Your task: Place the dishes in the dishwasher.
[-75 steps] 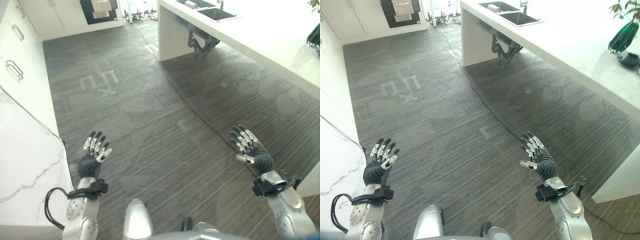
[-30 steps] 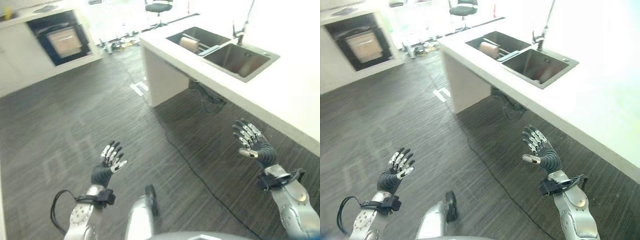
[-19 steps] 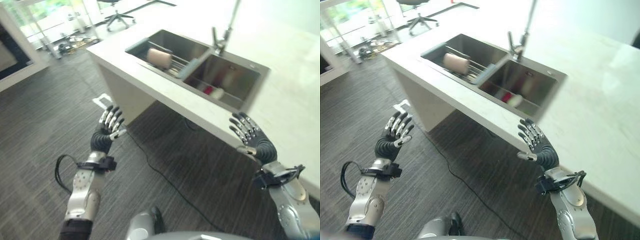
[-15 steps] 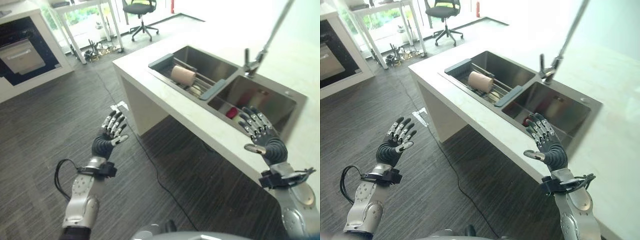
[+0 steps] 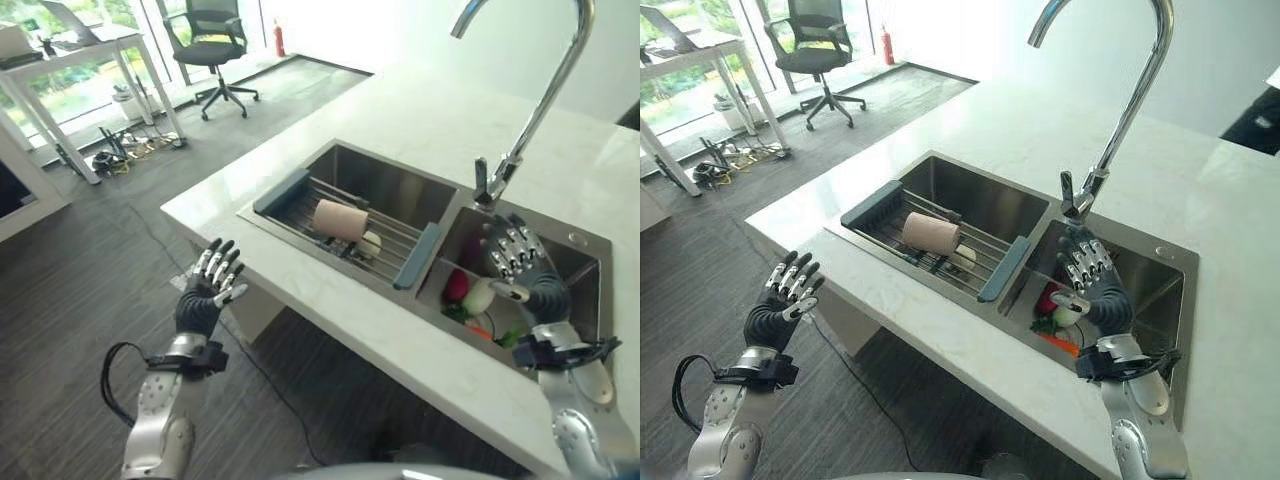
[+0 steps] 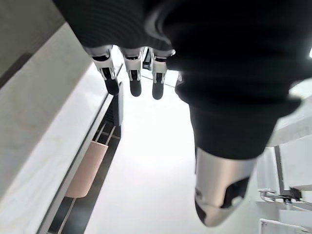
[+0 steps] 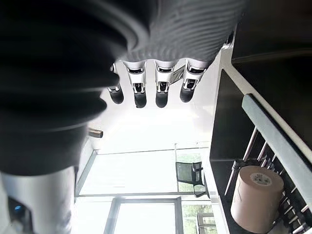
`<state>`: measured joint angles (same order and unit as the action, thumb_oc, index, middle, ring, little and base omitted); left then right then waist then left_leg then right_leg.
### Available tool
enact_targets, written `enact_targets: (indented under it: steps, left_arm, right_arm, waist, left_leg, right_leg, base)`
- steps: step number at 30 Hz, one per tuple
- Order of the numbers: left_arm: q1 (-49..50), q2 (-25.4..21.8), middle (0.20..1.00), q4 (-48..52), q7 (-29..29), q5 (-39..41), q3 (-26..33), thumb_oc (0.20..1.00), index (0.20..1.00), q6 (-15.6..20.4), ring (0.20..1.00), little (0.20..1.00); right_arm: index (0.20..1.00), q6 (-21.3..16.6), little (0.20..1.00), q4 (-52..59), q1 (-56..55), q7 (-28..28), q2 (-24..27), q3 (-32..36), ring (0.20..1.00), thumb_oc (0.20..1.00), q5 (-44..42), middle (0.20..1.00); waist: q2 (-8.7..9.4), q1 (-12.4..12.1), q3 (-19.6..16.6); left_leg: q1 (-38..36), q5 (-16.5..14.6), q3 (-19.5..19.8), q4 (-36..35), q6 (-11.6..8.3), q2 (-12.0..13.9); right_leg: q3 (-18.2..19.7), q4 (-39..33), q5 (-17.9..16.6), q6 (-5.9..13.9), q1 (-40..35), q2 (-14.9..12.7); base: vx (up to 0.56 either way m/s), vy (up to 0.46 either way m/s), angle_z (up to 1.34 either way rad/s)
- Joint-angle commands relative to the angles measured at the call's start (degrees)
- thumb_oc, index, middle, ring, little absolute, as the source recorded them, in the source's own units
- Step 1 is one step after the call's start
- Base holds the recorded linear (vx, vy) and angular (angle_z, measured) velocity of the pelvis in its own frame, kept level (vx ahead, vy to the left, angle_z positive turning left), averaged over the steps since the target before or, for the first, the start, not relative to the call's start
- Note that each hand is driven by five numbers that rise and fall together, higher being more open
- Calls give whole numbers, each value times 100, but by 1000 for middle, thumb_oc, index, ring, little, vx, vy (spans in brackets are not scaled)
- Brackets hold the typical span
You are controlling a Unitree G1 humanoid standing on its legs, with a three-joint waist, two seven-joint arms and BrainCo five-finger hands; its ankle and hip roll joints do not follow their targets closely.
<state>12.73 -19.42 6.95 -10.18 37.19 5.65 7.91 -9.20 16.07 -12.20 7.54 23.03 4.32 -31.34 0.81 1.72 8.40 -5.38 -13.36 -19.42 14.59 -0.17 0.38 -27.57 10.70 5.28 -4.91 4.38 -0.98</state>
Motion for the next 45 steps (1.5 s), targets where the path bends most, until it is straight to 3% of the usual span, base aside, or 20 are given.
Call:
enact_targets:
  steps: [1, 3, 4, 5, 8, 9, 10, 11, 14, 18, 21, 23, 26, 30, 34, 39, 45]
  left_arm:
    - [-52, -207, 1000, 580, 12, 327, 8, 1000, 1000, 620, 1000, 1000]
    - [-16, -209, 1000, 641, -21, 314, 18, 1000, 1000, 673, 1000, 1000]
    - [69, -224, 1000, 780, -26, 333, 34, 1000, 1000, 855, 1000, 1000]
    - [83, -211, 1000, 858, -64, 348, 44, 1000, 1000, 943, 1000, 1000]
    - [6, -179, 1000, 870, -59, 357, 29, 1000, 1000, 1355, 1000, 1000]
    - [-40, -163, 1000, 896, -6, 400, 42, 1000, 1000, 1472, 1000, 1000]
    - [-235, -194, 1000, 1041, -70, 455, 166, 1000, 1000, 1678, 1000, 1000]
    - [-295, -223, 1000, 1057, -71, 437, 164, 1000, 1000, 1704, 1000, 1000]
    - [-651, -383, 1000, 1170, -67, 437, 173, 1000, 1000, 1488, 1000, 1000]
    - [-753, -498, 1000, 1242, -44, 353, 268, 1000, 1000, 1293, 1000, 1000]
    - [-611, -547, 1000, 1277, 122, 150, 420, 1000, 1000, 1366, 1000, 1000]
    - [-595, -678, 1000, 1392, 336, -94, 461, 1000, 1000, 1498, 1000, 1000]
    - [-634, -730, 1000, 1436, 377, -332, 501, 1000, 1000, 1377, 1000, 1000]
    - [-490, -811, 1000, 1461, 598, -1245, 553, 1000, 1000, 1051, 1000, 1000]
    - [-391, -1144, 1000, 1392, 952, -2526, 646, 1000, 1000, 1206, 1000, 1000]
    - [-360, -1314, 1000, 1394, 890, -2757, 690, 1000, 1000, 1090, 1000, 1000]
    - [-415, -1808, 1000, 1439, 1013, -4446, 549, 1000, 1000, 1030, 1000, 1000]
  right_arm:
    - [1000, -272, 1000, 268, 464, -351, 355, 471, 1000, 1000, -74, 1000]
    - [1000, -261, 1000, 270, 470, -343, 357, 475, 1000, 1000, -99, 1000]
    - [1000, -266, 1000, 312, 400, -166, 349, 510, 1000, 1000, -140, 1000]
    - [1000, -277, 1000, 343, 345, -76, 338, 555, 1000, 1000, -84, 1000]
    - [1000, -215, 1000, 396, 386, -53, 406, 555, 1000, 1000, -17, 1000]
    - [1000, -137, 1000, 410, 459, -70, 457, 539, 1000, 1000, -17, 1000]
    - [1000, -13, 1000, 467, 650, -226, 494, 487, 1000, 1000, 75, 1000]
    - [1000, -24, 1000, 478, 641, -239, 486, 493, 1000, 1000, 77, 1000]
    - [1000, 16, 1000, 644, 445, -299, 322, 618, 1000, 1000, -12, 1000]
    - [1000, 86, 1000, 828, 186, -142, 65, 629, 1000, 1000, 87, 1000]
    - [1000, 75, 1000, 722, 249, 95, -65, 529, 1000, 1000, 64, 1000]
    - [1000, 58, 1000, 656, 372, 74, -44, 482, 1000, 1000, 82, 1000]
    - [1000, -49, 1000, 571, 333, 48, 87, 533, 1000, 1000, 125, 1000]
    - [1000, 15, 1000, 620, 258, -43, 210, 682, 1000, 1000, 85, 1000]
    - [1000, 99, 1000, 726, 151, -106, 427, 910, 1000, 1000, -41, 1000]
    - [1000, 152, 1000, 726, 109, -131, 456, 922, 1000, 1000, -17, 1000]
    - [1000, 248, 1000, 769, 94, -87, 608, 904, 1000, 1000, -7, 1000]
  waist:
    - [55, -22, 171]
    - [32, -14, 150]
    - [-53, 21, 67]
    - [-99, 42, 34]
    - [-212, 36, 32]
    - [-244, 19, 62]
    - [-275, 65, 109]
    - [-287, 90, 110]
    - [-281, 194, 101]
    - [-144, 195, 114]
    - [-35, 0, 157]
    - [38, -128, 181]
    - [130, -221, 171]
    - [195, -258, 54]
    - [149, -226, -3]
    - [66, -170, -67]
    - [-46, -44, -125]
  left_leg:
    - [410, 1566, 107, -165, -496, 851]
    - [319, 1598, 151, -553, -491, 877]
    - [117, 1876, 383, -1632, -589, 1042]
    - [112, 2095, 523, -1959, -718, 1238]
    - [350, 2391, 992, -1959, -868, 1523]
    - [300, 2341, 1059, -1959, -856, 1501]
    - [93, 1939, 750, -1959, -826, 1475]
    - [66, 1895, 712, -1959, -827, 1462]
    - [10, 1646, 755, -1959, -716, 1183]
    - [-82, 1322, 860, -1959, -345, 721]
    - [-184, 1217, 616, -1959, -221, 652]
    - [-178, 1186, 515, -1959, -241, 682]
    - [-55, 1242, 518, -1959, -257, 687]
    - [-6, 1276, 467, -1959, -359, 769]
    - [-47, 1319, 434, -1959, -444, 847]
    - [-77, 1353, 424, -1959, -491, 885]
    - [-119, 1351, 429, -1959, -539, 908]
  right_leg:
    - [660, -909, -306, 670, -1094, -387]
    - [777, -987, -345, 715, -1096, -388]
    - [1112, -1211, -404, 823, -1149, -387]
    - [1231, -1333, -413, 859, -1212, -406]
    - [1435, -1381, -378, 883, -1298, -498]
    - [1473, -1337, -335, 906, -1330, -553]
    - [1388, -1233, -334, 1092, -1310, -880]
    - [1357, -1208, -353, 1138, -1281, -942]
    - [1337, -981, -489, 1484, -1120, -1306]
    - [1410, -307, -834, 1497, -780, -1603]
    - [1012, -216, -878, 1486, -738, -1579]
    - [820, -688, -830, 1481, -806, -1298]
    - [796, -1093, -846, 1445, -902, -1170]
    - [698, -1489, -870, 1458, -1068, -1002]
    - [664, -1539, -744, 1393, -1198, -904]
    - [682, -1570, -704, 1363, -1241, -863]
    - [759, -1570, -655, 1340, -1263, -814]
  base:
    - [63, 175, 3]
    - [137, 300, -127]
    - [270, 434, -148]
    - [267, 443, -96]
    - [235, 365, -110]
    - [249, 687, -122]
    - [190, 652, -137]
    - [188, 785, -130]
    - [125, 455, -26]
    - [133, 328, 5]
    - [61, 136, -54]
    - [-5, -44, -73]
    - [-8, -112, -6]
    - [11, -115, 27]
    - [16, -102, 1]
    - [4, -24, -2]
    - [0, 0, 0]
